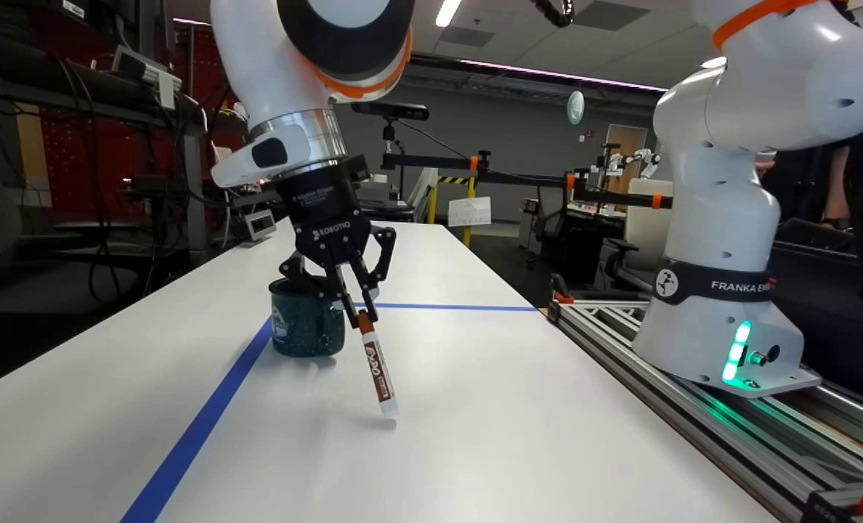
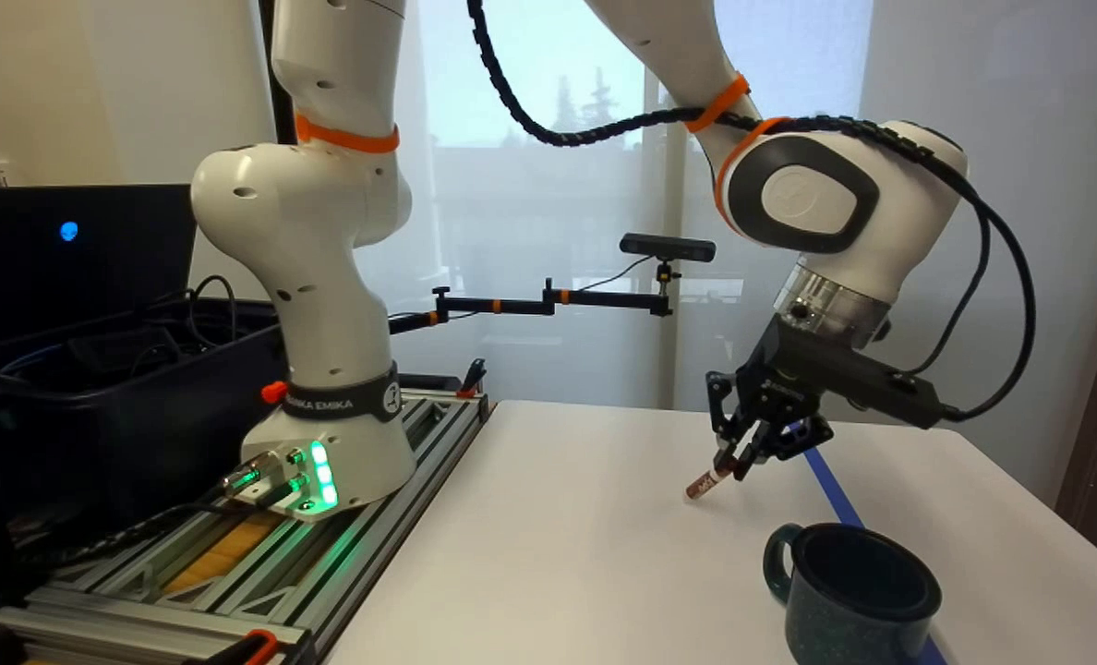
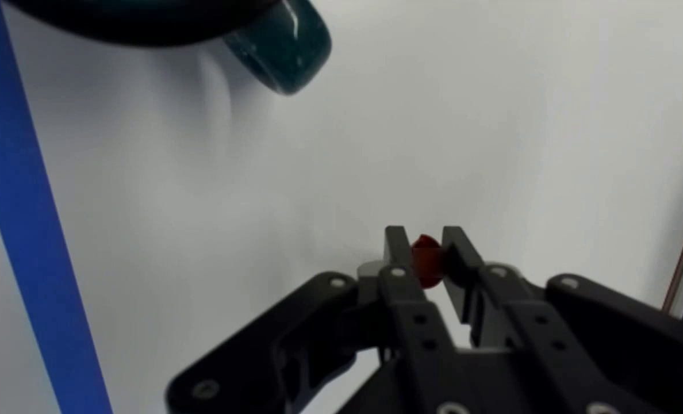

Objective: Remove the red marker from the green mug.

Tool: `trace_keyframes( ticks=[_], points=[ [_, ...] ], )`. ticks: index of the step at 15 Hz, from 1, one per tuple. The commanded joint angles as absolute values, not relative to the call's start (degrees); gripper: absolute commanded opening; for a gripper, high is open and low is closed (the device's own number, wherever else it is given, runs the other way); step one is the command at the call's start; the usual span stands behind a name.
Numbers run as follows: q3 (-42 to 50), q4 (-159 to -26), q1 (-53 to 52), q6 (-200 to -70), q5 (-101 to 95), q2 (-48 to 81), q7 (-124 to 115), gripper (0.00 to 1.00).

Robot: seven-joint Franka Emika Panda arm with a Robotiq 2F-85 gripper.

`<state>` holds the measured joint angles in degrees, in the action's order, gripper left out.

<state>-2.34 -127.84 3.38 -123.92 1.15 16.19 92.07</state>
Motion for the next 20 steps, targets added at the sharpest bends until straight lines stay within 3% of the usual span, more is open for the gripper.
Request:
trace_keyframes(
  ticks=[1,10,11,14,19,20],
  points=[
    [-1.81,-125.25,4.02,-121.43,-1.49,18.68,92.6,0.05],
    [-1.36,-125.47,3.29,-123.1,-9.07,19.41,90.49,0.05],
    [-1.34,-125.65,3.22,-123.35,-9.79,19.34,90.04,0.44],
    [-1.44,-126.05,2.81,-123.61,-11.66,18.59,88.24,0.58],
    [-2.06,-126.46,1.98,-123.65,-12.32,16.34,85.22,0.99],
    [-2.14,-126.45,1.81,-123.6,-12.2,15.87,84.68,1.0]
  ],
)
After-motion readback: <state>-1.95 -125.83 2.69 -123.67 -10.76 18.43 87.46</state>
